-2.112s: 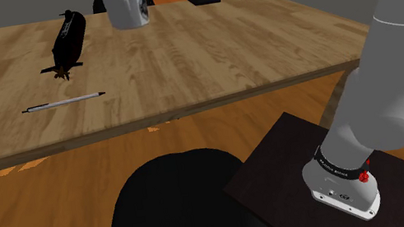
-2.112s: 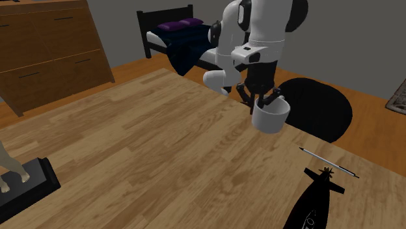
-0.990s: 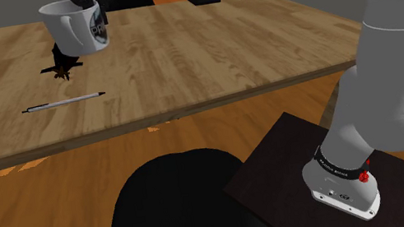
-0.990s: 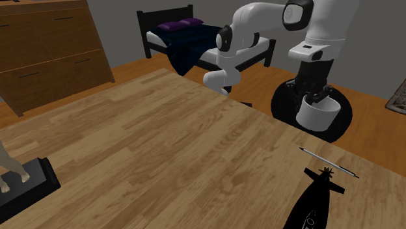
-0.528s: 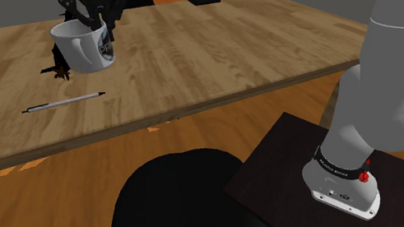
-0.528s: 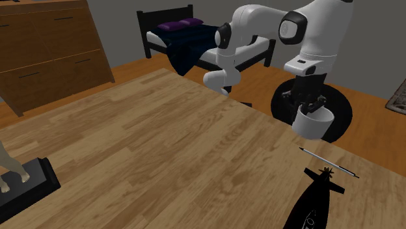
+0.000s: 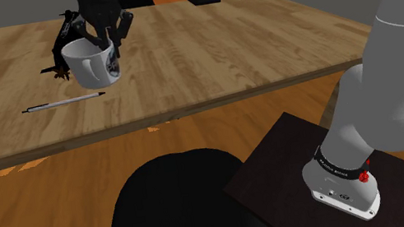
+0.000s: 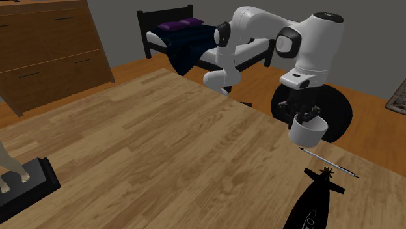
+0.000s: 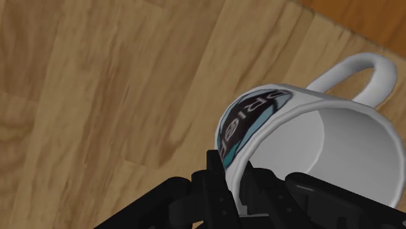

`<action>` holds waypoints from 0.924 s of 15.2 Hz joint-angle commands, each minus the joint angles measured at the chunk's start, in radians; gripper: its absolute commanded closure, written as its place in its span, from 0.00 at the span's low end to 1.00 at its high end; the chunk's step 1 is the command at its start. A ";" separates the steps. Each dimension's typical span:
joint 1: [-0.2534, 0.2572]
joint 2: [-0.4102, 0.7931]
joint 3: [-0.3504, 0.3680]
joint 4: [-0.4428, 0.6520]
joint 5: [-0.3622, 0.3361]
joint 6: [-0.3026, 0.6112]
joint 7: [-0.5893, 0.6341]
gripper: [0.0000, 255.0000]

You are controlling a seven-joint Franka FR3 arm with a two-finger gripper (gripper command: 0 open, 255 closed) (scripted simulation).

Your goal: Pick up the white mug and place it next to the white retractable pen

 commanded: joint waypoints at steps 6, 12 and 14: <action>-0.001 -0.011 0.000 -0.108 0.001 0.098 0.001 1.00; -0.001 -0.011 0.000 -0.108 0.001 0.098 0.001 1.00; -0.001 -0.011 0.000 -0.108 0.001 0.098 0.001 0.00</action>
